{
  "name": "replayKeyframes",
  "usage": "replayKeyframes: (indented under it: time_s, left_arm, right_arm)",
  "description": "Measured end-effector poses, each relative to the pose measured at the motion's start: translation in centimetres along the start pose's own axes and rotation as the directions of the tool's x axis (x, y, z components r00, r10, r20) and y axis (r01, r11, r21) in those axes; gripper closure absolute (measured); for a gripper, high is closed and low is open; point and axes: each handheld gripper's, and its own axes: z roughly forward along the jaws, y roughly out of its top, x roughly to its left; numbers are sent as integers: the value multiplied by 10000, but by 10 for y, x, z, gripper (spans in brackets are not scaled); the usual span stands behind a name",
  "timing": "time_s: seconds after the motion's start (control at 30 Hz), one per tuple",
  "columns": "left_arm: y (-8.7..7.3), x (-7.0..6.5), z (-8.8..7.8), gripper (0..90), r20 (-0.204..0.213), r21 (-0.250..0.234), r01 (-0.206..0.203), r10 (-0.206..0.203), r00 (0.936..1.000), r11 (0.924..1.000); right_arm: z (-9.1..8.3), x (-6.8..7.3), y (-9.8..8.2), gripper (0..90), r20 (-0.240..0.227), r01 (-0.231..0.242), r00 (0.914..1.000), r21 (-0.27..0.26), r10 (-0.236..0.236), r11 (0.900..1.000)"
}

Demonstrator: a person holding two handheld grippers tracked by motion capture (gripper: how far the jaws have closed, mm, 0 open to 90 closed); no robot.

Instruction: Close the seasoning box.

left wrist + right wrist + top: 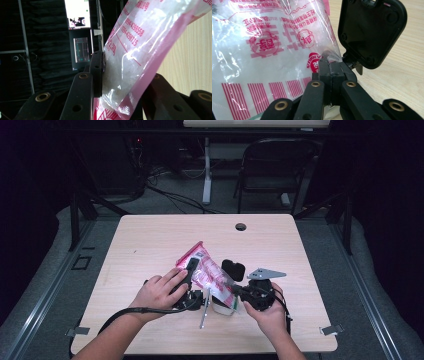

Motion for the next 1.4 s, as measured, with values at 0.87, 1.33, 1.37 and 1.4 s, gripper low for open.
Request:
replayKeyframes:
  time_s: [0.87,1.33,1.37,1.4]
  left_arm:
    - [2,0,-2,715,-201,-140,-281,278,9994,9995]
    - [-1,-1,-4,717,-190,-199,-58,54,9998,9998]
    - [0,-1,-4,717,-190,-198,-58,55,9998,9998]
    - [0,-1,-4,717,-178,-199,-94,91,9998,9998]
  right_arm:
    - [3,-3,-1,896,-47,-167,9998,129,168,9998]
    - [4,-2,-1,900,-121,-175,9998,61,176,9998]
    - [5,-2,-1,900,-121,-181,9998,36,181,9998]
    - [5,-2,-1,900,-123,-163,9998,66,164,9998]
